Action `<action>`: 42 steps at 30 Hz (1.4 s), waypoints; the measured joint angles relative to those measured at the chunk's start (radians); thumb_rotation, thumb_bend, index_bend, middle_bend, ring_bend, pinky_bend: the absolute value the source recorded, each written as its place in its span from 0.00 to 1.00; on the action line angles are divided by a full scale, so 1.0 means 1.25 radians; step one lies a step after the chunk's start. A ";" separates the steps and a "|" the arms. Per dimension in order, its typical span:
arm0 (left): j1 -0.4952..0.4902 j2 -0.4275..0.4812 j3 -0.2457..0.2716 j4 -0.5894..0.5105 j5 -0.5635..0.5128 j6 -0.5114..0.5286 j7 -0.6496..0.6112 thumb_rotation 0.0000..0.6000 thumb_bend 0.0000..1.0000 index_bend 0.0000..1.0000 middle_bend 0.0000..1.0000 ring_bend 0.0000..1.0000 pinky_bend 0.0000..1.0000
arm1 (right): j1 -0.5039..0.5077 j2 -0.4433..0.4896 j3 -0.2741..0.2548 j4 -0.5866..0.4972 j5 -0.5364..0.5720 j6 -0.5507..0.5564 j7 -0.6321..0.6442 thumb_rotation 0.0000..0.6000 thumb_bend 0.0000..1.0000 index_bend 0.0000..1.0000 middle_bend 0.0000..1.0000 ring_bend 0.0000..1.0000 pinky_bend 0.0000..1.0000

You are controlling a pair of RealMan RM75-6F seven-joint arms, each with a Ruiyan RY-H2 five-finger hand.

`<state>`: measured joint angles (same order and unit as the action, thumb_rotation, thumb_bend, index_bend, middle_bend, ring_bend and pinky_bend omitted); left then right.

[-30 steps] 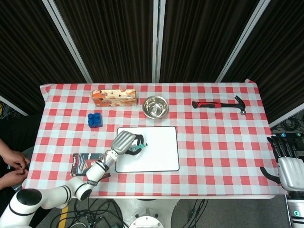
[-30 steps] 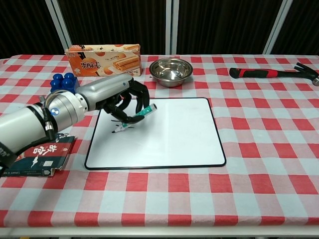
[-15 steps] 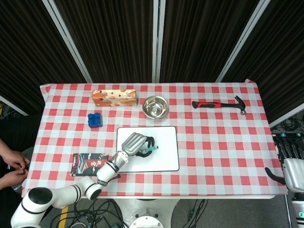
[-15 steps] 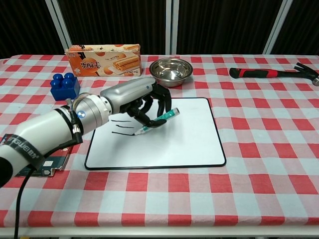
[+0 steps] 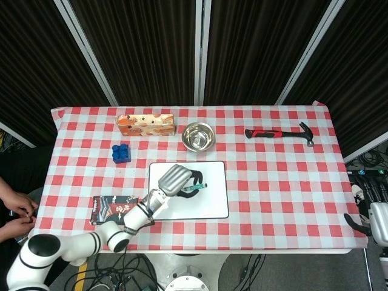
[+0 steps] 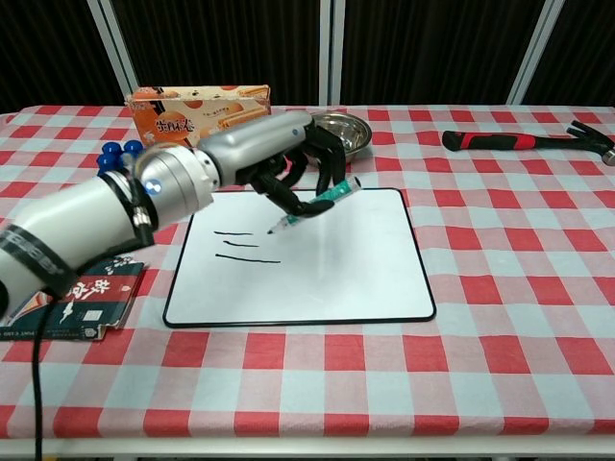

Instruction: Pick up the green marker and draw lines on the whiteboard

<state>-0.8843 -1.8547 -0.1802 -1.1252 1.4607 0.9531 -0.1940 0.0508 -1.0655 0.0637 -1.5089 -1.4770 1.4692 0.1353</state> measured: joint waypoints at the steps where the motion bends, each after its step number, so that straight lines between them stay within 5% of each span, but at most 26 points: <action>1: 0.005 0.037 0.002 -0.030 -0.003 -0.002 0.021 1.00 0.46 0.54 0.58 0.74 0.96 | 0.003 -0.002 0.000 0.002 -0.004 -0.001 0.002 1.00 0.13 0.00 0.07 0.00 0.00; 9: 0.030 0.218 0.030 -0.143 -0.073 -0.046 0.310 1.00 0.46 0.54 0.57 0.74 0.95 | 0.014 -0.019 -0.006 0.018 -0.029 -0.005 0.013 1.00 0.13 0.00 0.07 0.00 0.00; 17: 0.047 0.274 0.070 -0.194 -0.313 -0.097 0.631 1.00 0.46 0.51 0.54 0.73 0.95 | 0.012 -0.020 -0.008 0.013 -0.029 -0.003 0.003 1.00 0.14 0.00 0.07 0.00 0.00; 22: 0.042 0.266 0.088 -0.186 -0.414 -0.103 0.732 1.00 0.46 0.46 0.48 0.71 0.94 | 0.011 -0.016 -0.008 0.002 -0.026 -0.002 -0.007 1.00 0.13 0.00 0.07 0.00 0.00; 27: 0.033 0.259 0.099 -0.194 -0.518 -0.093 0.810 1.00 0.39 0.14 0.27 0.63 0.87 | 0.010 -0.014 -0.007 -0.001 -0.019 -0.006 -0.009 1.00 0.14 0.00 0.07 0.00 0.00; 34: 0.059 0.281 0.091 -0.313 -0.556 0.037 0.815 1.00 0.31 0.09 0.22 0.61 0.85 | 0.006 -0.010 -0.005 -0.004 -0.013 0.000 -0.010 1.00 0.14 0.00 0.07 0.00 0.00; 36: 0.083 0.299 0.087 -0.355 -0.538 0.077 0.779 1.00 0.28 0.09 0.22 0.53 0.78 | 0.004 -0.008 -0.006 -0.002 -0.010 0.000 -0.008 1.00 0.14 0.00 0.07 0.00 0.00; 40: 0.161 0.368 0.091 -0.407 -0.452 0.162 0.624 1.00 0.19 0.10 0.22 0.18 0.28 | -0.001 -0.005 -0.005 0.003 -0.010 0.007 0.007 1.00 0.14 0.00 0.07 0.00 0.00; 42: 0.203 0.405 0.098 -0.419 -0.408 0.197 0.537 1.00 0.18 0.10 0.21 0.13 0.19 | -0.002 -0.005 -0.006 0.007 -0.017 0.013 0.019 1.00 0.14 0.00 0.07 0.00 0.00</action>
<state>-0.6305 -1.3483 -0.0573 -1.6488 0.9505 1.1989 0.4779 0.0485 -1.0712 0.0564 -1.5003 -1.4984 1.4852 0.1595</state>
